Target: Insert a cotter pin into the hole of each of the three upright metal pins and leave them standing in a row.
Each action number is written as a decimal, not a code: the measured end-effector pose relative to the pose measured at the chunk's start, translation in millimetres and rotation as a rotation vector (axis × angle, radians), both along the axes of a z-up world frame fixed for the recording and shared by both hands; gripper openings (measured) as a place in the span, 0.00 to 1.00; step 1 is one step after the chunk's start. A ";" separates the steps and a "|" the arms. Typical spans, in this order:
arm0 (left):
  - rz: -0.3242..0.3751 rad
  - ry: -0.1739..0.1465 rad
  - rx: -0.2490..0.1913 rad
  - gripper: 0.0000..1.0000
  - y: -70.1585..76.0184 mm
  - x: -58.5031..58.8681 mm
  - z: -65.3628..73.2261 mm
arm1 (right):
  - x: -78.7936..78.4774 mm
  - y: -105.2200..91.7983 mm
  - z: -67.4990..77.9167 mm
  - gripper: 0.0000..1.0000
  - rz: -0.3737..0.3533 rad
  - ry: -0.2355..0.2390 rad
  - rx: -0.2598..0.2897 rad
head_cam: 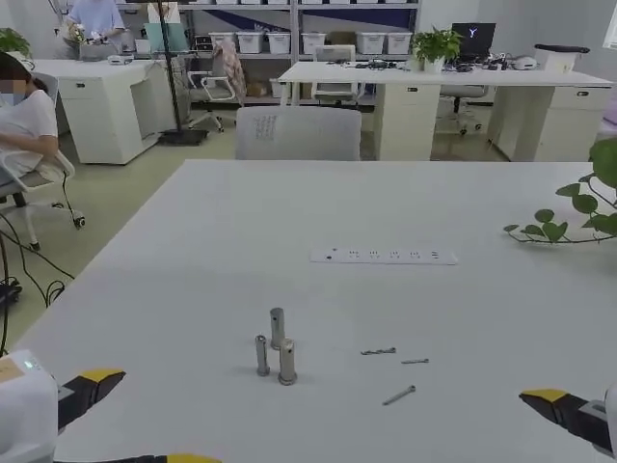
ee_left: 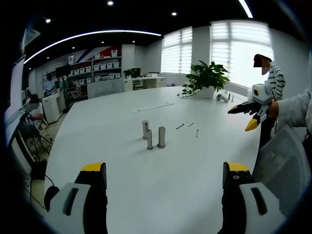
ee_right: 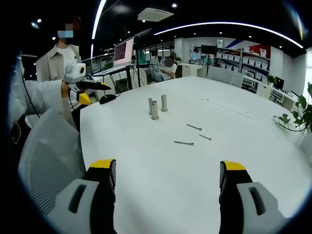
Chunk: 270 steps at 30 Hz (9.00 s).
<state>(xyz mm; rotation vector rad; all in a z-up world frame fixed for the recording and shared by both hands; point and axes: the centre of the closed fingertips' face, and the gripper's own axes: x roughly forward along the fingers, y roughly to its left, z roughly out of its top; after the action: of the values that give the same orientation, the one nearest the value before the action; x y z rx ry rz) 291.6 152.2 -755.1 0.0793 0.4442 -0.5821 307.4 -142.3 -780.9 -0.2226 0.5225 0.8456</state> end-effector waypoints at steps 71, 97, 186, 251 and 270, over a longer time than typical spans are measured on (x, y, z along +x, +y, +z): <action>-0.187 -0.021 0.022 0.47 -22.4 104.3 -56.1 | 9.7 8.8 -9.7 0.90 -0.007 0.043 -0.047; -0.199 -0.044 0.028 0.22 -47.4 141.0 -82.1 | 14.9 13.6 -17.7 0.89 -0.017 0.076 -0.054; -0.476 -0.058 0.016 0.06 -161.5 46.3 -77.1 | 14.3 17.1 -16.8 0.89 -0.002 0.051 -0.002; -0.458 -0.068 -0.001 0.27 -159.2 42.5 -88.5 | 11.6 12.0 -14.8 0.88 0.002 0.047 -0.022; -0.487 -0.019 -0.070 0.61 -127.0 26.7 -60.9 | 8.6 7.4 -17.0 0.87 0.004 0.057 -0.017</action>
<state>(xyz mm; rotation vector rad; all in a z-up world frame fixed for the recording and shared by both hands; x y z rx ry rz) 318.3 25.2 -816.0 0.1271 0.3856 -1.0738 316.0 -134.8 -797.9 -0.2162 0.5829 0.8538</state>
